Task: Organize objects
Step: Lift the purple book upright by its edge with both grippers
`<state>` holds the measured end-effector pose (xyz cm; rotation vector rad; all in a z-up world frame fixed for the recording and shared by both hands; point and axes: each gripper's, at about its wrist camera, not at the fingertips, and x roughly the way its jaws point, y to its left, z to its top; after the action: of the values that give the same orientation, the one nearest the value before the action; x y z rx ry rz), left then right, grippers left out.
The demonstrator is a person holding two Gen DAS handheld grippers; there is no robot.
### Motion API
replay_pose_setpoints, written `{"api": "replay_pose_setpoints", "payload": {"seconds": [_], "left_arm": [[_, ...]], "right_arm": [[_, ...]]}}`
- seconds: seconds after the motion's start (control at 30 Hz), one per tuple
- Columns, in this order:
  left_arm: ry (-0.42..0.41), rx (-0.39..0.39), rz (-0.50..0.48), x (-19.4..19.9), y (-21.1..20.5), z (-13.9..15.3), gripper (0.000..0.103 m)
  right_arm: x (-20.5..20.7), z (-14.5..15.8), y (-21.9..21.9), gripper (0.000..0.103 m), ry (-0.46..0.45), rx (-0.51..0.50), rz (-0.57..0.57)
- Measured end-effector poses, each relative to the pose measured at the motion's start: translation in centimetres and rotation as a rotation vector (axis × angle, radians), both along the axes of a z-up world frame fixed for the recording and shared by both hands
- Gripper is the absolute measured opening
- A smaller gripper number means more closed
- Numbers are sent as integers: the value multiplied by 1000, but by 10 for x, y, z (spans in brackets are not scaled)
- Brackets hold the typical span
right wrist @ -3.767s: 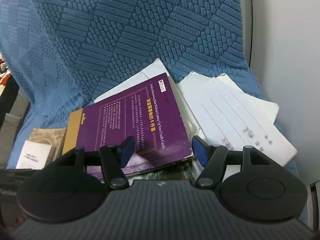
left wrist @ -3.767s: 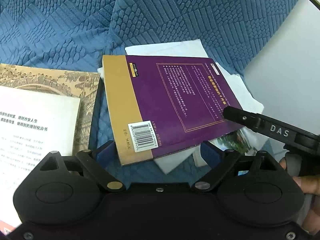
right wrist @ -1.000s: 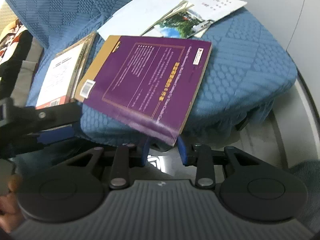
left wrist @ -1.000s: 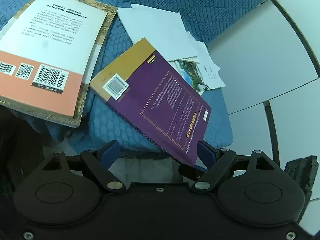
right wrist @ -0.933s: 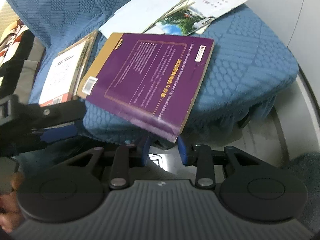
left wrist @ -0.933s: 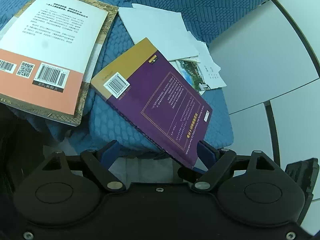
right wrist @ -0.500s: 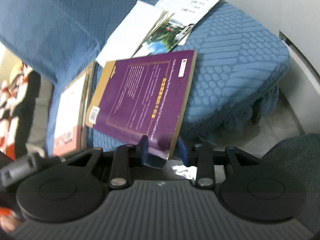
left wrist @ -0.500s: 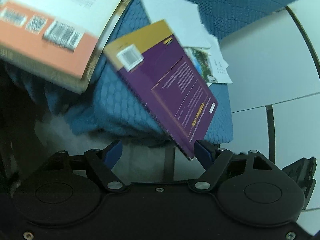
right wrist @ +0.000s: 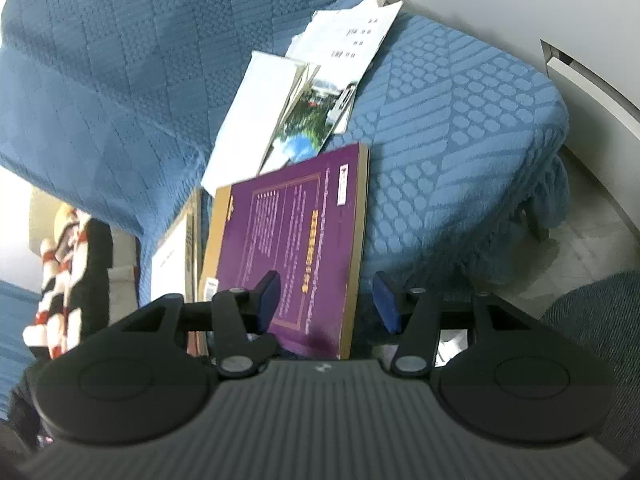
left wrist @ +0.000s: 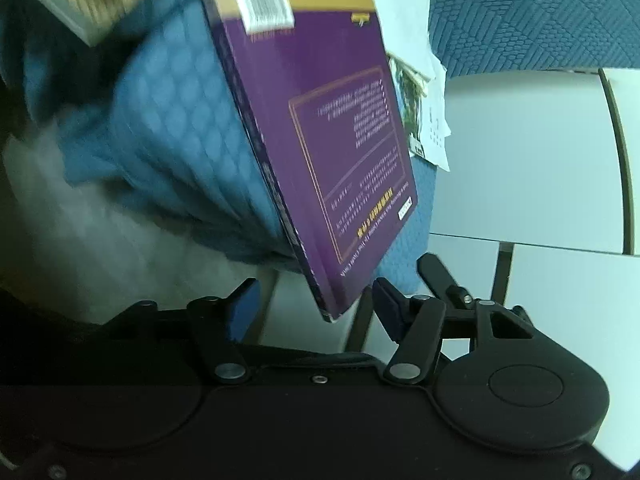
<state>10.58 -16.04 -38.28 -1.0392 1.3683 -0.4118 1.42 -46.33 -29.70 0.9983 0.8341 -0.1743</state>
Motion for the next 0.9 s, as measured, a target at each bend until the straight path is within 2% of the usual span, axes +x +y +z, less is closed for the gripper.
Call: {"api": "replay_pose_setpoints", "payload": {"seconds": [0.17,0.23,0.3,0.4,0.5,0.7,0.9], "left_arm": [[59,-87,45,-4,-10,-22,57],[69,-105,73,-3,-13,-26,48],[75,-141,100,-3,-14,-29,46],[79,-136,121,-2,-16,-32,39],[84,-170,126,-1,-18,-38,29],[81,-174,126,-3,-15,-36,24],[62,-158,79,-6,-7,-11,19]], "right_arm": [[-2,-1,-9,55,-22,27,-24],[-2,-3,-13,55,-27,39,-34],[-3,-5,-16,55,-22,49,-39],[-2,-7,-19,55,-20,49,-39],[-4,-11,-22,55,-19,66,-47],[-4,-20,-24,55,-2,93,-50],[-3,-22,-25,55,-4,128,-45]]}}
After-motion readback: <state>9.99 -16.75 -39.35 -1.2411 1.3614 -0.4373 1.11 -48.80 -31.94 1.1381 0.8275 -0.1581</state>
